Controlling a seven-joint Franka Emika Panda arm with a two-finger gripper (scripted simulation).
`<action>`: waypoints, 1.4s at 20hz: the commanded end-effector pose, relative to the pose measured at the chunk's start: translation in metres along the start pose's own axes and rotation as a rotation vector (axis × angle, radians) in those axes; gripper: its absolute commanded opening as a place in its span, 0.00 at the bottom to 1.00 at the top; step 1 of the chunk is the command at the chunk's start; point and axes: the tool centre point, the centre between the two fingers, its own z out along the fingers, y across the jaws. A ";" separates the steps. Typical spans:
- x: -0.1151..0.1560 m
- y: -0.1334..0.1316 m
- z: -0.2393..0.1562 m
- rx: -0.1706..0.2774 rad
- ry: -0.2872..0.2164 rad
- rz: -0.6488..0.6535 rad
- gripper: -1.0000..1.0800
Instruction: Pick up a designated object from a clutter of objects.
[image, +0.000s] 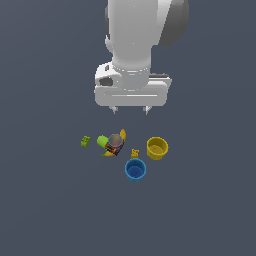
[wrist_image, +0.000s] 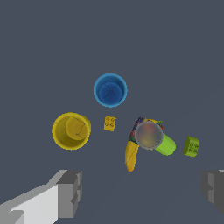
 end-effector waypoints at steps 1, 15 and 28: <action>0.000 0.000 0.000 0.000 0.000 0.000 0.62; 0.001 0.005 0.003 -0.011 -0.004 -0.010 0.62; 0.012 -0.018 0.028 -0.014 -0.013 0.102 0.62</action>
